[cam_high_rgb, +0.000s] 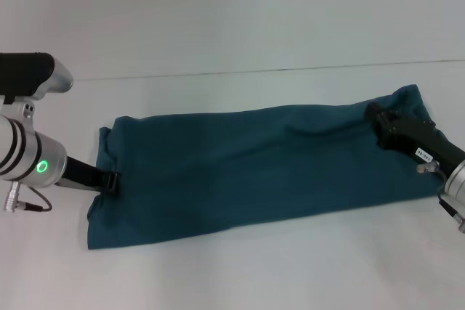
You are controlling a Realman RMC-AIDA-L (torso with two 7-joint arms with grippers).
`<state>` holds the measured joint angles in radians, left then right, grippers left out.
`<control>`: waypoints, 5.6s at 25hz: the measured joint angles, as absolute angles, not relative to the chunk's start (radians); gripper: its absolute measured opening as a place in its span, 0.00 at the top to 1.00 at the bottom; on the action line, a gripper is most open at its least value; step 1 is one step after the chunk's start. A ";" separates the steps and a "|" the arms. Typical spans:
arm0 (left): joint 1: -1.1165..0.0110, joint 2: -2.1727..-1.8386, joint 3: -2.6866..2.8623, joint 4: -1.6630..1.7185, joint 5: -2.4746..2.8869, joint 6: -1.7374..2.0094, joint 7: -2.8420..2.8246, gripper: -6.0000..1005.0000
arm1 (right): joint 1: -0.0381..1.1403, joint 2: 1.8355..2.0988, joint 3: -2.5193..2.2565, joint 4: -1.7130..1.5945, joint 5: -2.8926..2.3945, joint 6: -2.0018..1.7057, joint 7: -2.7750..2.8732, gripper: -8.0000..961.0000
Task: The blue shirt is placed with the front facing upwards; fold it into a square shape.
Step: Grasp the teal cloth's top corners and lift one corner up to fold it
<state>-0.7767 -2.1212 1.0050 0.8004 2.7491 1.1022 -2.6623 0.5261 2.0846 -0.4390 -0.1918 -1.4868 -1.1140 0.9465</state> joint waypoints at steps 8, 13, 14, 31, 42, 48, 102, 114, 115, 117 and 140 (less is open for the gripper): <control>-0.766 -2.141 1.013 0.872 2.750 1.138 -2.657 0.93 | 0.526 2.086 -0.432 -0.192 -1.484 -1.127 0.946 0.97; -0.752 -2.163 1.022 0.985 2.749 1.196 -2.657 0.95 | 0.522 2.086 -0.428 -0.192 -1.483 -1.135 0.946 0.97; -0.753 -2.163 1.023 0.989 2.748 1.201 -2.658 0.95 | 0.521 2.086 -0.427 -0.192 -1.483 -1.136 0.946 0.97; -0.769 -2.168 1.151 1.034 2.740 1.207 -2.735 0.95 | 0.500 2.088 -0.416 -0.192 -1.483 -1.138 0.945 0.97; -0.746 -2.158 1.104 0.932 2.748 1.130 -2.729 0.95 | 0.500 2.088 -0.416 -0.192 -1.483 -1.138 0.946 0.97; -0.735 -2.156 1.095 0.919 2.749 1.124 -2.721 0.95 | 0.500 2.086 -0.416 -0.192 -1.483 -1.138 0.946 0.97; -0.738 -2.118 0.968 0.837 2.747 1.149 -2.739 0.06 | 0.499 2.084 -0.425 -0.201 -1.483 -1.144 0.957 0.97; -0.760 -2.154 0.962 0.839 2.742 1.153 -2.668 0.06 | 0.500 2.085 -0.425 -0.202 -1.485 -1.144 0.972 0.97; -0.762 -2.154 0.962 0.839 2.740 1.153 -2.667 0.07 | 0.500 2.085 -0.425 -0.202 -1.485 -1.144 0.972 0.97; -0.766 -2.155 0.959 0.839 2.739 1.151 -2.668 0.07 | 0.500 2.085 -0.425 -0.202 -1.484 -1.144 0.972 0.97; -0.731 -2.168 1.006 0.990 2.669 1.198 -2.671 0.81 | 0.493 2.090 -0.392 -0.203 -1.480 -1.196 0.964 0.97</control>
